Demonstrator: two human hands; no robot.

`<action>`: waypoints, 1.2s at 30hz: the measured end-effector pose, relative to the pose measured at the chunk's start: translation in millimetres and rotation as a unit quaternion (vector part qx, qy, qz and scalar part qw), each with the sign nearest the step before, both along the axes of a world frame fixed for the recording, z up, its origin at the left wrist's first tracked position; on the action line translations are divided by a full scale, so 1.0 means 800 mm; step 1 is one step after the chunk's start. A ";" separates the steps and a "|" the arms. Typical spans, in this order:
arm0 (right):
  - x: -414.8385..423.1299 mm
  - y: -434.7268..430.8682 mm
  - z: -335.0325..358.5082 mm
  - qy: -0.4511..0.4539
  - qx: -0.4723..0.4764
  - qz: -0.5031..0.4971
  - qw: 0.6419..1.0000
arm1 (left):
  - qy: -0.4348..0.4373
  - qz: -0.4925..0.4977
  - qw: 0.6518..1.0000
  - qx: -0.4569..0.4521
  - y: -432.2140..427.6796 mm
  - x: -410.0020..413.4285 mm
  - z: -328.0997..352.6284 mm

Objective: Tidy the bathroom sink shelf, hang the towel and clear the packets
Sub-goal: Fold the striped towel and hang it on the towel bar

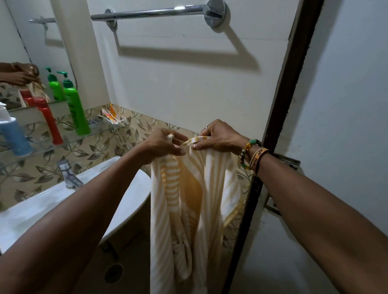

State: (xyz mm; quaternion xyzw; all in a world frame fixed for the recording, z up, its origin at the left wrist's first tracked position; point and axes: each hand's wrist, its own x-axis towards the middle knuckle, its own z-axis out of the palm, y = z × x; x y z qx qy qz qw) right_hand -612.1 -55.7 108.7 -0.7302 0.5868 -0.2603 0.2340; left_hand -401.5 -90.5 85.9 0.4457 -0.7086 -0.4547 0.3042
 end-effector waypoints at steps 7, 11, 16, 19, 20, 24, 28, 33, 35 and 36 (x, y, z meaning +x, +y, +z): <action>0.005 0.001 0.003 0.050 -0.021 0.009 0.998 | -0.028 0.055 0.994 -0.096 0.006 -0.012 -0.003; -0.021 0.004 -0.005 -0.007 0.003 -0.027 1.000 | -0.006 0.170 0.981 -0.091 -0.001 0.005 -0.008; -0.012 0.007 -0.001 -0.027 -0.006 -0.006 1.000 | 0.013 0.041 0.999 -0.027 0.007 0.001 -0.002; 0.011 0.005 0.009 0.037 -0.024 0.016 0.999 | -0.042 -0.045 0.996 -0.064 0.017 -0.020 0.003; 0.015 0.004 0.012 0.048 -0.031 0.020 0.998 | -0.061 -0.034 0.993 -0.091 0.018 -0.025 0.005; 0.008 0.005 0.014 0.022 -0.026 -0.001 0.999 | -0.075 0.054 0.988 -0.127 0.009 -0.025 0.007; -0.018 0.009 0.010 -0.063 0.032 -0.039 0.997 | -0.020 0.138 0.986 -0.094 0.001 -0.007 0.002; -0.035 0.010 -0.003 -0.233 0.076 -0.060 0.968 | 0.032 0.201 0.978 -0.041 -0.006 0.000 -0.007; -0.034 0.009 -0.006 -0.294 0.103 -0.058 0.948 | 0.043 0.209 0.976 -0.029 -0.006 -0.001 -0.009; -0.033 0.009 -0.007 -0.327 0.116 -0.056 0.936 | 0.047 0.213 0.976 -0.027 -0.006 -0.002 -0.009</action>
